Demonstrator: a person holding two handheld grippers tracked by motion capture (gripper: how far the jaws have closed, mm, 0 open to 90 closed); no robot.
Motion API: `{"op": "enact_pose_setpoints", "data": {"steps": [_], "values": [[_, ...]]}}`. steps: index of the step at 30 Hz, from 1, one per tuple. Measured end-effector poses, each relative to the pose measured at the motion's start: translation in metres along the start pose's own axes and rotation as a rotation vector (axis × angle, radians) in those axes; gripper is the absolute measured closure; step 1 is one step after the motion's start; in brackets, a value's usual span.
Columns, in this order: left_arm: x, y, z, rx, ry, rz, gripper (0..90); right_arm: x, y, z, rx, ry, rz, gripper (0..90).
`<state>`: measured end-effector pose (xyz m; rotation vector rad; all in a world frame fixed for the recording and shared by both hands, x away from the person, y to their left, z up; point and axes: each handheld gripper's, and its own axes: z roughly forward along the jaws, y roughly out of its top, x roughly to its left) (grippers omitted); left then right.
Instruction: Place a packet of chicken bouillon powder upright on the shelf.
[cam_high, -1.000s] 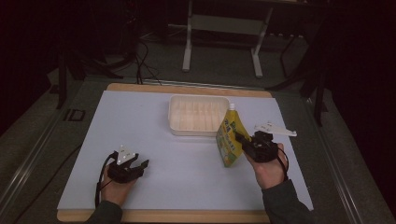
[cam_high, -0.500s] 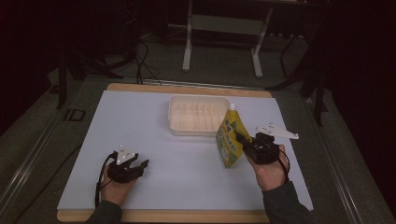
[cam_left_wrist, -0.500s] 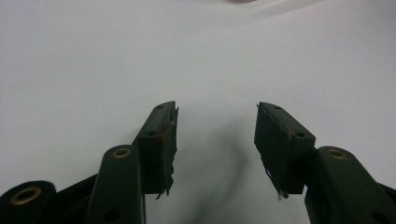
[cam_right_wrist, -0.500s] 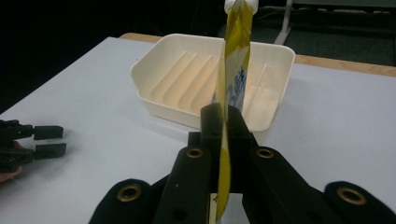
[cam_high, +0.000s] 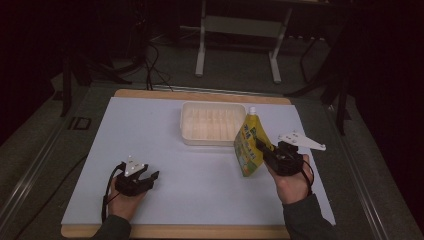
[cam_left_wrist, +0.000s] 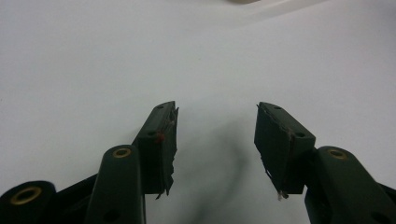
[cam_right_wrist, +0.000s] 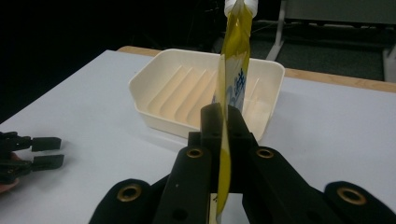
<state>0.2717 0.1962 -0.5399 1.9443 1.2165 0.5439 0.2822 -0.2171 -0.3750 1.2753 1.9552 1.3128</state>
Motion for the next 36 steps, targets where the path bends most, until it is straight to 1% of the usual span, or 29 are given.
{"op": "enact_pose_setpoints", "data": {"steps": [6, 13, 17, 21, 36], "values": [[0.0001, 0.0, 0.0002, 0.0, -0.001, -0.003, 48.8, -0.0003, 0.002, -0.0017, -0.018, -0.014, -0.007, 90.0], [0.0009, -0.0001, -0.0002, -0.003, -0.005, -0.008, 48.8, -0.001, 0.0043, -0.0002, -0.031, -0.019, -0.004, 90.0], [0.0013, 0.0, -0.0002, -0.003, -0.007, -0.01, 48.8, 0.0007, 0.0054, 0.0003, -0.042, -0.034, -0.014, 90.0], [0.0013, 0.0001, 0.0, -0.003, -0.008, -0.012, 48.8, 0.0003, 0.006, 0.0008, -0.05, -0.039, -0.015, 90.0], [0.0006, 0.0, 0.0003, -0.001, -0.004, -0.007, 48.8, -0.0041, 0.0074, 0.0011, -0.068, -0.046, -0.003, 90.0]]}}
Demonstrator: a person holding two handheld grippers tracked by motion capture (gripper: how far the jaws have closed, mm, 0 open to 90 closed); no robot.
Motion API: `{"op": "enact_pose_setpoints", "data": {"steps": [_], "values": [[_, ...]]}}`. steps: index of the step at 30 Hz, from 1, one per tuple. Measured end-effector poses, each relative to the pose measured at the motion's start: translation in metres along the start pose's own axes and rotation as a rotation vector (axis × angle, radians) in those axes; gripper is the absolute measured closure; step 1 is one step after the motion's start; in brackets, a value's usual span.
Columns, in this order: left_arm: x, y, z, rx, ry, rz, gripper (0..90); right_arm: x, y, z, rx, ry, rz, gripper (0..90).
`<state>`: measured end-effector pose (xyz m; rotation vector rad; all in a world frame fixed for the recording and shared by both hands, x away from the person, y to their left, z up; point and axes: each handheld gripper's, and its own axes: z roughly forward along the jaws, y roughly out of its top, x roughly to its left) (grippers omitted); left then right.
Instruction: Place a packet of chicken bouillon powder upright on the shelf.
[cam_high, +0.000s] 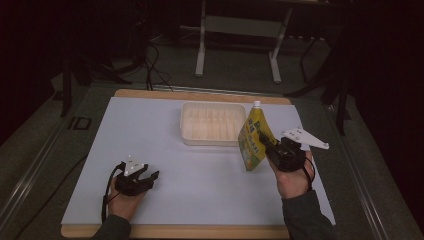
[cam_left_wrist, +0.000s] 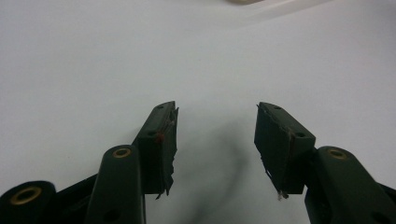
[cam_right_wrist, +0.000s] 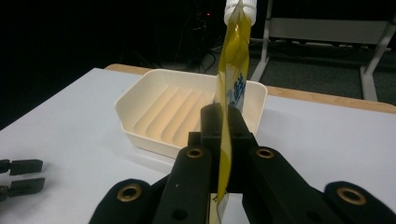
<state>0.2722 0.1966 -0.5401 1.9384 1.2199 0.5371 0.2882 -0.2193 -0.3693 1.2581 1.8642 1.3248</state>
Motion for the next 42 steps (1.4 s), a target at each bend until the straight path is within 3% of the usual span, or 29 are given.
{"op": "enact_pose_setpoints", "data": {"steps": [15, 42], "values": [[0.0, 0.0, 0.0, -0.002, -0.001, -0.002, 48.8, -0.003, 0.002, 0.003, -0.03, -0.006, 0.007, 90.0], [0.0, 0.0, -0.001, -0.005, -0.002, 0.001, 48.7, -0.003, 0.011, 0.01, -0.086, -0.032, -0.021, 90.0]]}}
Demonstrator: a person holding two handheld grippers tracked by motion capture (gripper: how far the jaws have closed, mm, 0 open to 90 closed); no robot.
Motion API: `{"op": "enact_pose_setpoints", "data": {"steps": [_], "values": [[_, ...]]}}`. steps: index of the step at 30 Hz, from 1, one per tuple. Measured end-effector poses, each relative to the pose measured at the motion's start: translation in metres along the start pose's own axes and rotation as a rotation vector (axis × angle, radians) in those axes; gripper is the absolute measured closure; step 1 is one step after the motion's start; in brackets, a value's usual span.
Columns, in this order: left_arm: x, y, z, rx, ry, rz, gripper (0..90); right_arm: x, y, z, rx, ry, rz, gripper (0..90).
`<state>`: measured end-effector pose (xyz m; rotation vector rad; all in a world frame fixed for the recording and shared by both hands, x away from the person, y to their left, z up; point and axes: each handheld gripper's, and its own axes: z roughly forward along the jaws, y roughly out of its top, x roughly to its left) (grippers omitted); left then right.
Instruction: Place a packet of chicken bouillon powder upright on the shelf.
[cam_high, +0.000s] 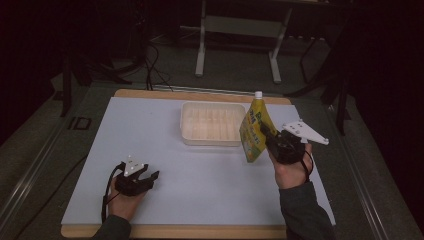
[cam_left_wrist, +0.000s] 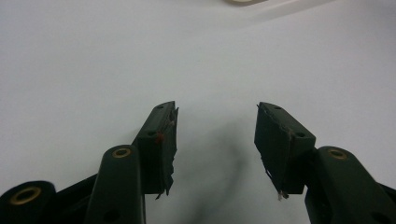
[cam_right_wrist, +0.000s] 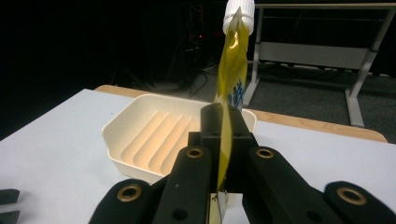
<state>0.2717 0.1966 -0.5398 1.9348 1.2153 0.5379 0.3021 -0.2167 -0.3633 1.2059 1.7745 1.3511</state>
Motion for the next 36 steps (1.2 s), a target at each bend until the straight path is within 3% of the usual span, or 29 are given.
{"op": "enact_pose_setpoints", "data": {"steps": [36], "values": [[0.0, 0.0, 0.0, 0.0, -0.002, -0.001, 48.7, -0.001, 0.003, 0.022, -0.095, -0.045, -0.012, 90.0]]}}
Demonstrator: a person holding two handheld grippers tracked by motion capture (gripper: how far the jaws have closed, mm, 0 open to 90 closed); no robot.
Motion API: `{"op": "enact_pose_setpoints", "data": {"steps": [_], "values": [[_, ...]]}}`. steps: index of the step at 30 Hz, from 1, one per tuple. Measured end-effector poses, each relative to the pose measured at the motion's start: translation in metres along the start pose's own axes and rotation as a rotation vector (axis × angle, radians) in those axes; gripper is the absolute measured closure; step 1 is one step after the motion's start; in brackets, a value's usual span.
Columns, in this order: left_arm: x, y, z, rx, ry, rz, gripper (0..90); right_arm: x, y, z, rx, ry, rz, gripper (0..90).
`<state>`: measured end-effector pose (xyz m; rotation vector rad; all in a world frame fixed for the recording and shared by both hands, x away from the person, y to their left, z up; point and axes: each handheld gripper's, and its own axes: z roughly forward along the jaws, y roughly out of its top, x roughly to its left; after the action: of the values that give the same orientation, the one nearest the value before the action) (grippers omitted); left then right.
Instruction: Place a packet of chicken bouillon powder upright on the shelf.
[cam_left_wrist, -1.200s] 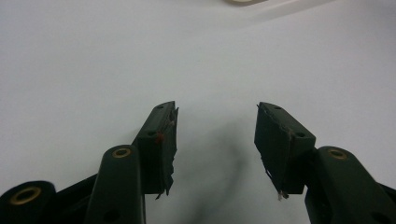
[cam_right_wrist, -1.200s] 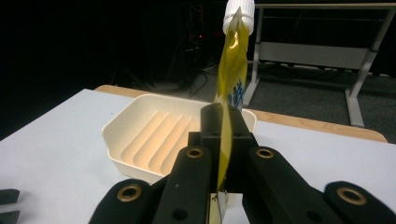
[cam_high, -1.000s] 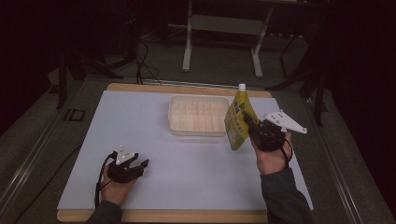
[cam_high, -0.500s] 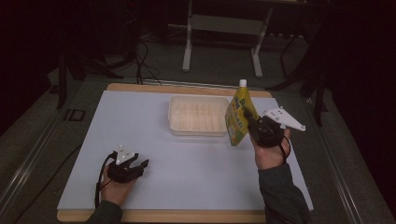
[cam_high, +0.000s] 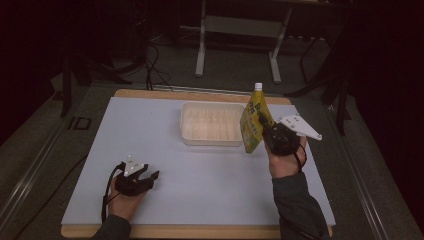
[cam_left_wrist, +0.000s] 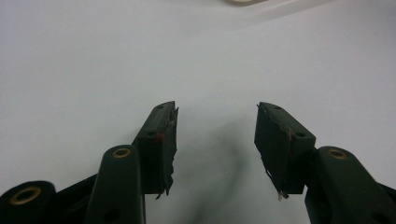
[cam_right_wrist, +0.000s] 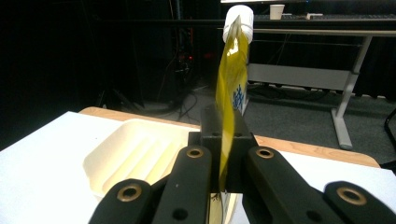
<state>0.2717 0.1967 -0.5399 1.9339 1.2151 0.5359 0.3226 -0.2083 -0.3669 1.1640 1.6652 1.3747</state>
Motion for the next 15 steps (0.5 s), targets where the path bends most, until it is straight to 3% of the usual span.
{"op": "enact_pose_setpoints", "data": {"steps": [15], "values": [[0.0, 0.0, 0.0, -0.001, 0.0, 0.0, 48.7, -0.0001, -0.0008, 0.0068, -0.021, -0.012, 0.01, 90.0]]}}
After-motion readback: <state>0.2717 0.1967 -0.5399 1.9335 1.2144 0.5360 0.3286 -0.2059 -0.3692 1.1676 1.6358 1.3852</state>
